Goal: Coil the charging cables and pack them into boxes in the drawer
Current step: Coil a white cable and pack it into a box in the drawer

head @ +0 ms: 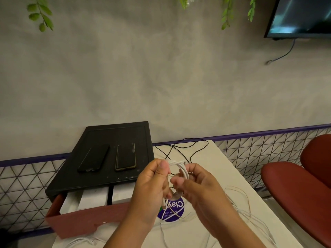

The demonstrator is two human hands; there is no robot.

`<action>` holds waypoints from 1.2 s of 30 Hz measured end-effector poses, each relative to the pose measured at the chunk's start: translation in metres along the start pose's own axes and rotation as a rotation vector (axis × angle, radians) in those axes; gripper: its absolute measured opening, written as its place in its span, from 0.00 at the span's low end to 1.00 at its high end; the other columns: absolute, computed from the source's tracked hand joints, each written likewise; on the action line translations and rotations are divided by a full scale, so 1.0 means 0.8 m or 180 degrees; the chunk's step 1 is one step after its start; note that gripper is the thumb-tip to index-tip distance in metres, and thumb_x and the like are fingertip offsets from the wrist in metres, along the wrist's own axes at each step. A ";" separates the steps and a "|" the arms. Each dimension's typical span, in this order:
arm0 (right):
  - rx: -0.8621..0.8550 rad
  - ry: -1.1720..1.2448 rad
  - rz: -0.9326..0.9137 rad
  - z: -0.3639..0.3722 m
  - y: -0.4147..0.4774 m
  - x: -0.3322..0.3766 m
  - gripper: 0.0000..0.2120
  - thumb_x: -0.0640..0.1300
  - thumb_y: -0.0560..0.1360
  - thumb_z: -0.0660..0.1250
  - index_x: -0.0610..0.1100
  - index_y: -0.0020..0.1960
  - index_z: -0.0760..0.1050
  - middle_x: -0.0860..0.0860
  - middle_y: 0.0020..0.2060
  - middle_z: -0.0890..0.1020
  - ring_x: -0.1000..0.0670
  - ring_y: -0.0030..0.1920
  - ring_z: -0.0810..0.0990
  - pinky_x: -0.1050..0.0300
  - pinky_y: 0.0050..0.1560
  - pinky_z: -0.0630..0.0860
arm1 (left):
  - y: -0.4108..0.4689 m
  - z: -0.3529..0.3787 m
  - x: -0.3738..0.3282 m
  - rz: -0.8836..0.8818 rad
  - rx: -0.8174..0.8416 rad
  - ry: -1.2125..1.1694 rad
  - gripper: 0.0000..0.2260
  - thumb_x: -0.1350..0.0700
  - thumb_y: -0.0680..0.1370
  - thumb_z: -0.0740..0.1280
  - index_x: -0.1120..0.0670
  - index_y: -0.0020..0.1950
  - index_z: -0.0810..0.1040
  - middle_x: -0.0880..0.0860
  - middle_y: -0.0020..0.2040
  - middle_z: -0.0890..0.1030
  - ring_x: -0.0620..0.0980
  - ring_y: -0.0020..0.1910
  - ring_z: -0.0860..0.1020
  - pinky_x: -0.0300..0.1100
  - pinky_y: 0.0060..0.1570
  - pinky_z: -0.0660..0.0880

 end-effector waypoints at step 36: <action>-0.0893 0.0377 0.1250 -0.093 -0.028 -0.142 0.10 0.37 0.79 0.59 0.39 0.44 0.78 0.47 0.32 0.82 0.56 0.28 0.74 0.68 0.27 0.70 | -0.031 -0.036 0.151 -0.0923 0.0176 0.1440 0.13 0.61 0.77 0.65 0.44 0.57 0.72 0.54 0.43 0.80 0.41 0.33 0.75 0.34 0.35 0.71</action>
Point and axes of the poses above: each hand's wrist, its own y-axis towards the middle knuckle, its own z-axis out of the palm, x = y × z, the point moved 6 cm from there along y, towards the middle knuckle
